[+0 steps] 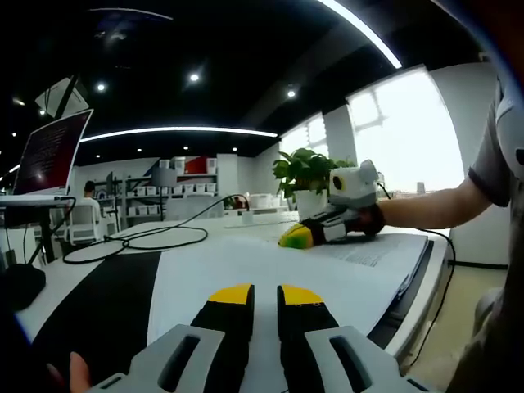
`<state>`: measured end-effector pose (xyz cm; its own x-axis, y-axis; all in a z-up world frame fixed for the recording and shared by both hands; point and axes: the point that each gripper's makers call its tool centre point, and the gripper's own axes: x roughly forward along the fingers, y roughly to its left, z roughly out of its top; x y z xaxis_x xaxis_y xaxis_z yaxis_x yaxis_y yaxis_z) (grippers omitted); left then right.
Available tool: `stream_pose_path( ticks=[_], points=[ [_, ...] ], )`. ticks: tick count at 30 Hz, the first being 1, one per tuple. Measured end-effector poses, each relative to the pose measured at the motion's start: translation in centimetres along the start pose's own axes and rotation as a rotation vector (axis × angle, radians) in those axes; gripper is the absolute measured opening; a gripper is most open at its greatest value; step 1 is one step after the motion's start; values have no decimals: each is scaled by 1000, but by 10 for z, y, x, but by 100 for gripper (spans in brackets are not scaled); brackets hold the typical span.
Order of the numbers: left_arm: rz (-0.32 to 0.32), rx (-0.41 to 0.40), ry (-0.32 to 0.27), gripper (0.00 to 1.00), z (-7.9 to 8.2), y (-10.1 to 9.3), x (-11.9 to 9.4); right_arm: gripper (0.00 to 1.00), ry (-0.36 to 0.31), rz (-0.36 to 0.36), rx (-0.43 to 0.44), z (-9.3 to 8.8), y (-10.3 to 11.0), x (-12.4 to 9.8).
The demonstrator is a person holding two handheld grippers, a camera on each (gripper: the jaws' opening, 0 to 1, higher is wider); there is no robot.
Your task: Flip through the bound document one page at a time
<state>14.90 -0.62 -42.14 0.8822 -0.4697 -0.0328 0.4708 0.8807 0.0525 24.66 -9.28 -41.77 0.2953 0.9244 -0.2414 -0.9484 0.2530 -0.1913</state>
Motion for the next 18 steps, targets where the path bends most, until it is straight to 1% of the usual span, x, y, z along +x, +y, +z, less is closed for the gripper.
stream_pose_path(
  ticks=[4, 6, 10, 12, 14, 18],
  points=[
    [3, 2, -1, 13, 1, 1, 0, 1, -9, 23, -16, 3, 14, -6],
    [5, 4, -1, 13, 1, 1, 0, 1, -17, 50, -18, 4, 26, -9],
    [4, 2, 0, 13, 1, 1, 0, 1, -28, 78, -40, 7, 45, -13],
    [4, 4, -1, 13, 2, 1, 0, 1, -33, 87, -36, 8, 53, -15],
    [4, 5, -2, 13, 2, 1, 0, 1, -38, 111, -29, 9, 63, -18],
    [4, 7, -4, 13, 2, 1, 0, 1, -48, 144, -52, 10, 84, -25]
  ],
)
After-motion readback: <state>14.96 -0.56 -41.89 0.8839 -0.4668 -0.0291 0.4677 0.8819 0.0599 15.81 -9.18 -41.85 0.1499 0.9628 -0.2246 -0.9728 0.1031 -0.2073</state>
